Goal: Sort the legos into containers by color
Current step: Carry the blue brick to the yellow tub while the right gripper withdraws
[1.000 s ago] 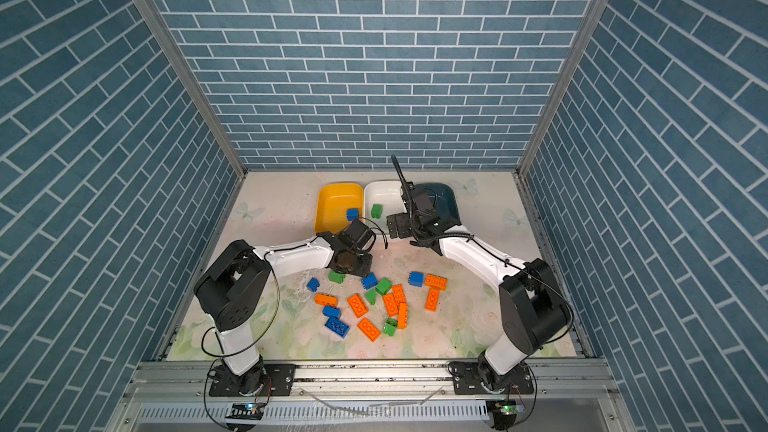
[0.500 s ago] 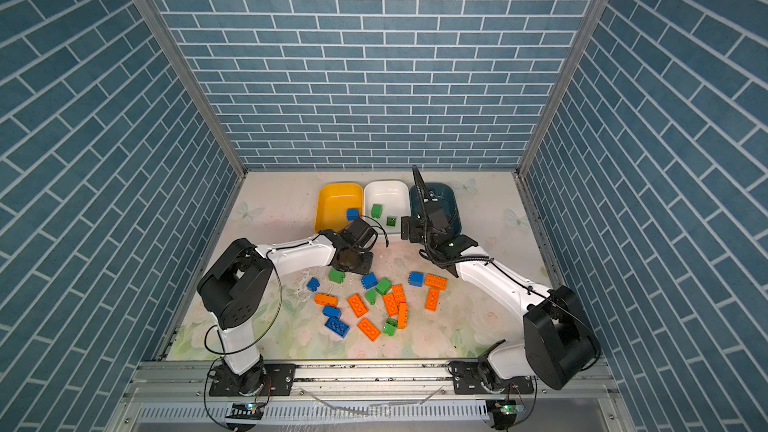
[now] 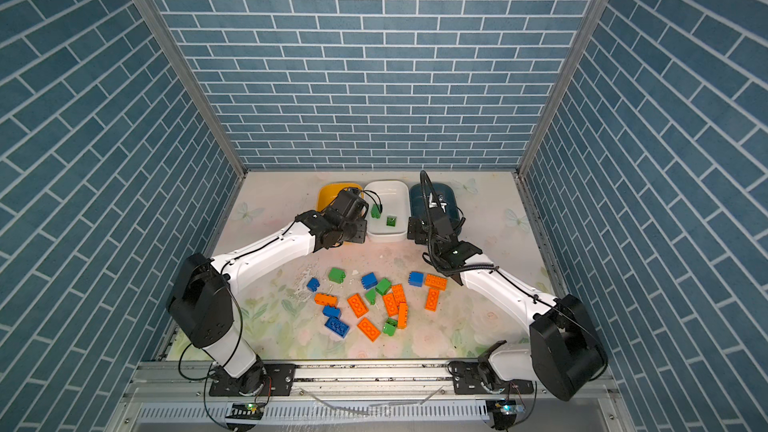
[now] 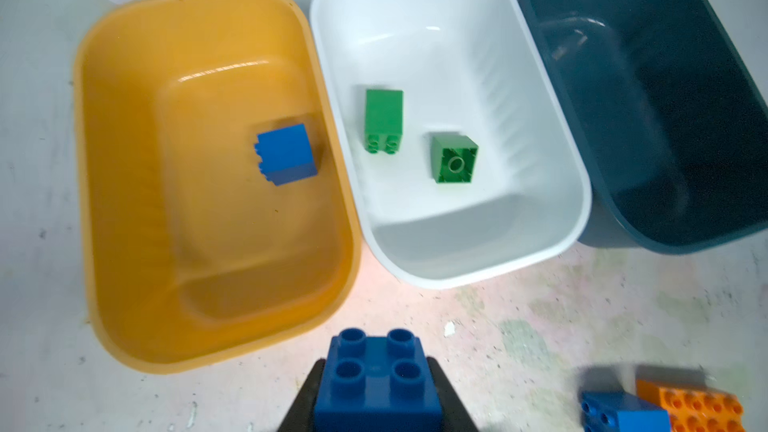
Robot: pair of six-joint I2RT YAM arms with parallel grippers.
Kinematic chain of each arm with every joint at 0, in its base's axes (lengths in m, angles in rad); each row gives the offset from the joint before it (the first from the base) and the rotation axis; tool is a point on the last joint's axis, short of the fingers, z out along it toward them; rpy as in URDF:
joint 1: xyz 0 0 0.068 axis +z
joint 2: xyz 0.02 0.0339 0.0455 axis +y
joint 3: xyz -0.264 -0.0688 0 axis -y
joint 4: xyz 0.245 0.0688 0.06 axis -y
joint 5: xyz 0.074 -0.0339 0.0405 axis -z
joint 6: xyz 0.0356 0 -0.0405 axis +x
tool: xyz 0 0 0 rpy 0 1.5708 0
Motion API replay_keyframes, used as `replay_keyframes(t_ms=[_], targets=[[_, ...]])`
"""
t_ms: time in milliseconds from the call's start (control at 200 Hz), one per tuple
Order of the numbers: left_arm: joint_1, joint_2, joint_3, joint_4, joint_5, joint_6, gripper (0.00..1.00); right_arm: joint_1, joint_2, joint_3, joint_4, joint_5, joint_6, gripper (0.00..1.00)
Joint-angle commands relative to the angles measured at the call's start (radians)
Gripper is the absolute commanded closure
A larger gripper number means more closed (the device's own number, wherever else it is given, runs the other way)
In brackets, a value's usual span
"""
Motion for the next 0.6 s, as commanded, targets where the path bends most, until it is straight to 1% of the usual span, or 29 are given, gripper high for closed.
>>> replay_keyframes(t_ms=[0, 190, 365, 445, 505, 540, 590], targets=[[0.056, 0.037, 0.037, -0.033, -0.065, 0.012, 0.81, -0.003, -0.040, -0.043, 0.055, 0.019, 0.035, 0.04], [0.141, 0.120, 0.091, 0.007, 0.004, -0.018, 0.81, -0.003, -0.071, -0.051, -0.003, 0.022, 0.034, 0.04], [0.184, 0.212, 0.170, -0.030, 0.018, -0.042, 0.75, -0.004, -0.110, -0.074, -0.071, 0.034, 0.046, 0.04], [0.200, 0.237, 0.195, -0.044, 0.026, -0.049, 0.70, -0.005, -0.132, -0.094, -0.092, 0.045, 0.070, 0.04], [0.206, 0.247, 0.205, -0.051, 0.034, -0.053, 0.64, -0.004, -0.145, -0.108, -0.101, 0.047, 0.086, 0.04], [0.207, 0.248, 0.209, -0.053, 0.035, -0.051, 0.60, -0.004, -0.152, -0.116, -0.109, 0.051, 0.097, 0.04], [0.206, 0.246, 0.211, -0.053, 0.041, -0.051, 0.51, -0.004, -0.160, -0.126, -0.124, 0.055, 0.109, 0.04]])
